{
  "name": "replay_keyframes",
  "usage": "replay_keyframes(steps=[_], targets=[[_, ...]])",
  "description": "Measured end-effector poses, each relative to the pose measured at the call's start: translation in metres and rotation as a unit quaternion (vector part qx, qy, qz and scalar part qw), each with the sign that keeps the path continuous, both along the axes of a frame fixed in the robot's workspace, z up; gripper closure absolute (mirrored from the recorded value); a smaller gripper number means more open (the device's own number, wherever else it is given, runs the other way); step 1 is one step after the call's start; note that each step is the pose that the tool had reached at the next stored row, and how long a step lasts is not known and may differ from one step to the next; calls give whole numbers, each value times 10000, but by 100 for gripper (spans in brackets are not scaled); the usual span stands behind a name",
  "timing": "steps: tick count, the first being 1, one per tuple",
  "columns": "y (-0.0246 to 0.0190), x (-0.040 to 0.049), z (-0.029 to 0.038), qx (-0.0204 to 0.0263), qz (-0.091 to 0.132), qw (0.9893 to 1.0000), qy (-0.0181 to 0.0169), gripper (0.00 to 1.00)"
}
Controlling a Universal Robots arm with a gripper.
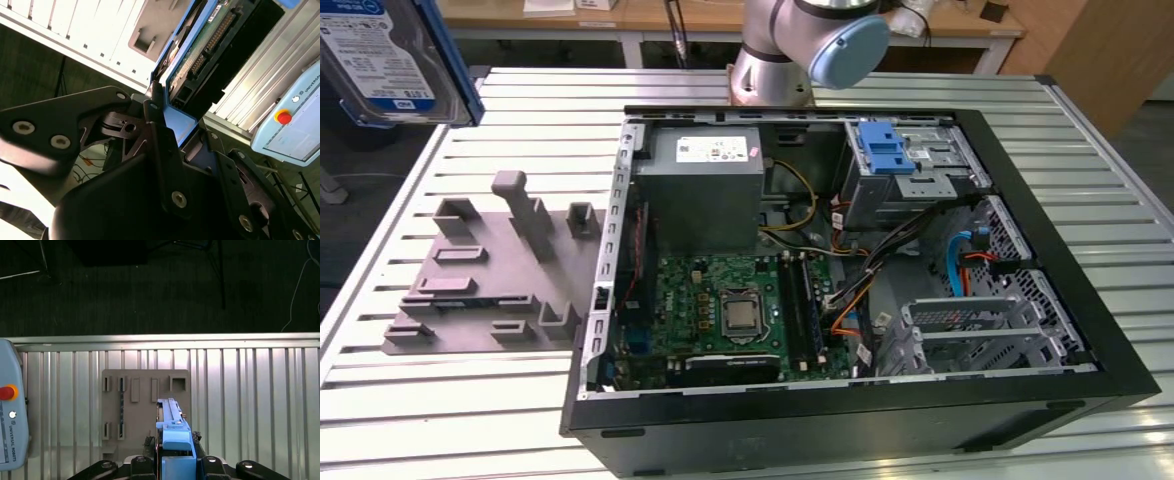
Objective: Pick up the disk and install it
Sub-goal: 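Pick up the disk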
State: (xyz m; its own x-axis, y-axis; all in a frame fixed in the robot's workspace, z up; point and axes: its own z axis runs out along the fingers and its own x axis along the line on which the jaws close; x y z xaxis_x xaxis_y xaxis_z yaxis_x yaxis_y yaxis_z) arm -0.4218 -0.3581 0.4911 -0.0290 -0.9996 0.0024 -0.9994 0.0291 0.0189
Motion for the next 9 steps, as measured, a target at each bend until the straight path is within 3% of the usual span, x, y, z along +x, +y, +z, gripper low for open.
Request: replay_keyframes(steps=[9], targets=[[0, 55, -1, 0, 0, 10000, -1, 64]])
